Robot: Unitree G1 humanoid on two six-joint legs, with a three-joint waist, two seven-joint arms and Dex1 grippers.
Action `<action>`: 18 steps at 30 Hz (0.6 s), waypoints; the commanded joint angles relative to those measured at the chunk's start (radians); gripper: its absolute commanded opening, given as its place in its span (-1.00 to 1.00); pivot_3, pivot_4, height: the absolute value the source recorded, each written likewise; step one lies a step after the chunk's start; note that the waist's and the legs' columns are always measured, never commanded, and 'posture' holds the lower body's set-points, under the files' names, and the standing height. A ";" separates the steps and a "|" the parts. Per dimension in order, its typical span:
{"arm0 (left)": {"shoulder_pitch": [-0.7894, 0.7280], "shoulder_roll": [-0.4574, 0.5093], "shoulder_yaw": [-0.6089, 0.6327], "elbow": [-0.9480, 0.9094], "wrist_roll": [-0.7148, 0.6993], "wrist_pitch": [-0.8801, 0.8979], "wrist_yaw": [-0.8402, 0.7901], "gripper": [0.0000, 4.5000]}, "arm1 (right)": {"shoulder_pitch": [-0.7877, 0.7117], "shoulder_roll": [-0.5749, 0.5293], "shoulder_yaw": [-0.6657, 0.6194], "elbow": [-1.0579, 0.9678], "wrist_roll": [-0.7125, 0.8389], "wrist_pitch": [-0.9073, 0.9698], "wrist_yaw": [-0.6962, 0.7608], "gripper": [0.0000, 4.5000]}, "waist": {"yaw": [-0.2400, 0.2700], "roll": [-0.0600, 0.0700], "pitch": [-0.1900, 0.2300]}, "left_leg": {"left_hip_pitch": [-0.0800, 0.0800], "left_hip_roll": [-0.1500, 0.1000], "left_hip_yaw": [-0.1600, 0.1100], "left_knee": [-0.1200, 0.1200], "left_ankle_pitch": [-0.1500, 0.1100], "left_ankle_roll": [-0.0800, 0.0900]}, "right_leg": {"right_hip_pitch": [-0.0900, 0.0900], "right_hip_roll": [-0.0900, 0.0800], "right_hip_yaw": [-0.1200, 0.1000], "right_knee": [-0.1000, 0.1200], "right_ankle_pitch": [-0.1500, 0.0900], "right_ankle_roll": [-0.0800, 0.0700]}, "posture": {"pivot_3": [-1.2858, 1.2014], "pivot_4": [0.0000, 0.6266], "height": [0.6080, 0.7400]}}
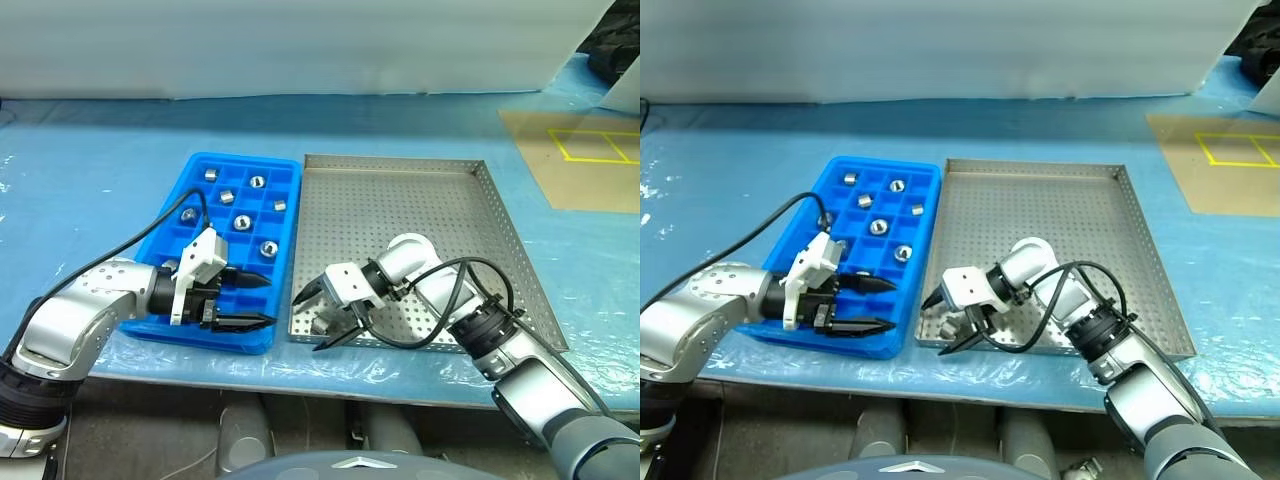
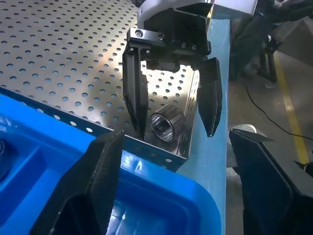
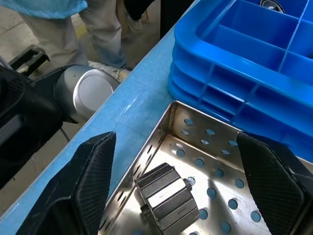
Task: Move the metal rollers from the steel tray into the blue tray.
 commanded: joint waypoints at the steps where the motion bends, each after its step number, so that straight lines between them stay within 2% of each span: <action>1: 0.024 0.017 0.054 -0.059 -0.036 0.010 0.031 0.62 | -0.023 0.022 0.016 0.057 -0.016 -0.059 0.020 0.81 | 0.000 0.000 0.000 | 0.001 0.000 0.000 0.000 0.000 0.000 | 0.000 0.000 0.000 0.000 0.000 0.000 | 0.15 -0.52 1.00; 5: 0.047 0.020 0.069 -0.073 -0.044 0.010 0.051 0.62 | -0.037 0.021 0.000 0.097 -0.018 -0.073 0.031 0.81 | 0.000 0.000 0.000 | 0.002 0.000 0.000 0.000 0.000 0.000 | 0.001 0.001 0.000 0.001 0.000 0.000 | 0.15 -0.52 1.00; 9: 0.048 0.016 0.071 -0.070 -0.051 0.006 0.066 0.62 | -0.057 -0.024 -0.035 0.051 0.027 0.003 0.080 0.81 | 0.006 0.000 0.000 | 0.003 0.000 0.000 0.000 0.000 0.000 | 0.002 0.000 0.000 0.001 0.001 -0.001 | 0.15 -0.52 1.00; 13: 0.040 0.013 0.052 -0.058 -0.041 -0.007 0.066 0.62 | -0.089 -0.134 -0.037 -0.130 0.214 0.332 0.154 0.81 | 0.028 0.001 0.000 | 0.002 -0.002 0.000 0.000 0.000 0.000 | 0.003 -0.003 0.000 0.000 0.001 -0.001 | 0.14 -0.52 1.00; 18: 0.024 0.003 0.032 -0.035 -0.025 -0.023 0.067 0.62 | -0.124 -0.143 -0.046 -0.122 0.223 0.371 0.139 0.81 | 0.029 0.001 0.000 | 0.003 0.000 0.000 -0.001 0.000 0.000 | 0.003 -0.002 0.000 -0.001 0.000 -0.001 | 0.13 -0.52 1.00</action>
